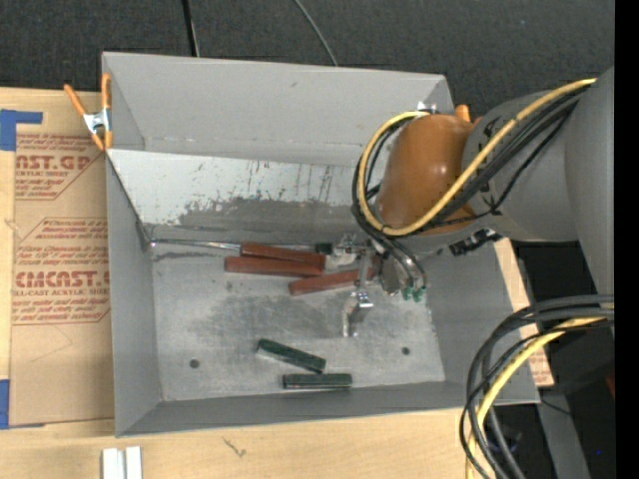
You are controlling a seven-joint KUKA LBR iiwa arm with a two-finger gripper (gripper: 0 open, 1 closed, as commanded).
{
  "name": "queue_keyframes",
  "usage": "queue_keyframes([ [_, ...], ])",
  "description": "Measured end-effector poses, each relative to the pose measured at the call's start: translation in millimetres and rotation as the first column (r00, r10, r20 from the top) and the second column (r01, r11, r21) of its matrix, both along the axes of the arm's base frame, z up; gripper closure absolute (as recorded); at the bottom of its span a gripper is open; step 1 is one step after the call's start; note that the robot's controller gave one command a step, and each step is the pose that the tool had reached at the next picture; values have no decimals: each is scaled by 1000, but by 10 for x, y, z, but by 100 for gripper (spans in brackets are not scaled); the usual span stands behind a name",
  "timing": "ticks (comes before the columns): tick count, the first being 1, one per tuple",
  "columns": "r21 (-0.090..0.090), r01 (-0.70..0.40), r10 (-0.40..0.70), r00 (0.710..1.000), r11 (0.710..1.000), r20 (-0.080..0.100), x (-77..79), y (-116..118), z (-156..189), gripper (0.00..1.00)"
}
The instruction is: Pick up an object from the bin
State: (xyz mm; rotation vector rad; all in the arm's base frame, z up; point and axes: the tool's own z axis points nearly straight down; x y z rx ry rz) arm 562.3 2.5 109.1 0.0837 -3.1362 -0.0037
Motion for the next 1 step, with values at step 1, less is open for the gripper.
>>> queue_keyframes([
  [1,3,70,-70,997,998,35,68,575,-302,100],
])
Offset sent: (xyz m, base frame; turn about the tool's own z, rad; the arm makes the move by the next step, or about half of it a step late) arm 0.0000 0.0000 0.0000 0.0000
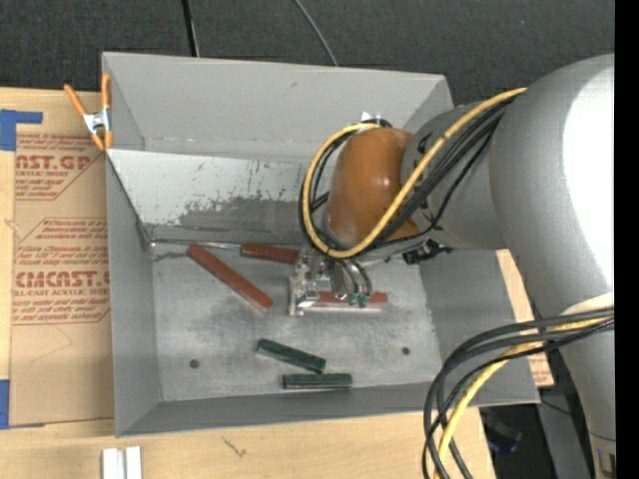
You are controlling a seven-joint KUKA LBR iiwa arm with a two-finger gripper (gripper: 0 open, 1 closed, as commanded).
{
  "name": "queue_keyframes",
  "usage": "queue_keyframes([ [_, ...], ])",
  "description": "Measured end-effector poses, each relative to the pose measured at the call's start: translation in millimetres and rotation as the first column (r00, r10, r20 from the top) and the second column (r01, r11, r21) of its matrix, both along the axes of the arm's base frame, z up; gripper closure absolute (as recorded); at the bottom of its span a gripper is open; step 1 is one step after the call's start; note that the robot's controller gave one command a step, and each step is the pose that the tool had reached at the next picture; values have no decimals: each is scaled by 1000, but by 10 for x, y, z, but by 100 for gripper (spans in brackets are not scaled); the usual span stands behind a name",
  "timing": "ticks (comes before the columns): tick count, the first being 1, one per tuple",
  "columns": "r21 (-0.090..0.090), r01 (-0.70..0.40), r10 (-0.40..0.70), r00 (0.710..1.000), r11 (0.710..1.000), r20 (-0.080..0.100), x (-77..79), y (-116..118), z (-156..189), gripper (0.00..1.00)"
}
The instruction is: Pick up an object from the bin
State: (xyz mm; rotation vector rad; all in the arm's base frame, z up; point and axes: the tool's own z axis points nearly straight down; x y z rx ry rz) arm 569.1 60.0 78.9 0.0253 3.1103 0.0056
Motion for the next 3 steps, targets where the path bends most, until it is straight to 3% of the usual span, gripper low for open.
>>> queue_keyframes([
  [1,0,0,0,1000,1000,0,0,0,0,100],
  [2,-4,-73,73,997,997,-34,-86,-32,220,100],
  [3,-3,-256,256,966,967,-28,247,-105,1450,100],
])
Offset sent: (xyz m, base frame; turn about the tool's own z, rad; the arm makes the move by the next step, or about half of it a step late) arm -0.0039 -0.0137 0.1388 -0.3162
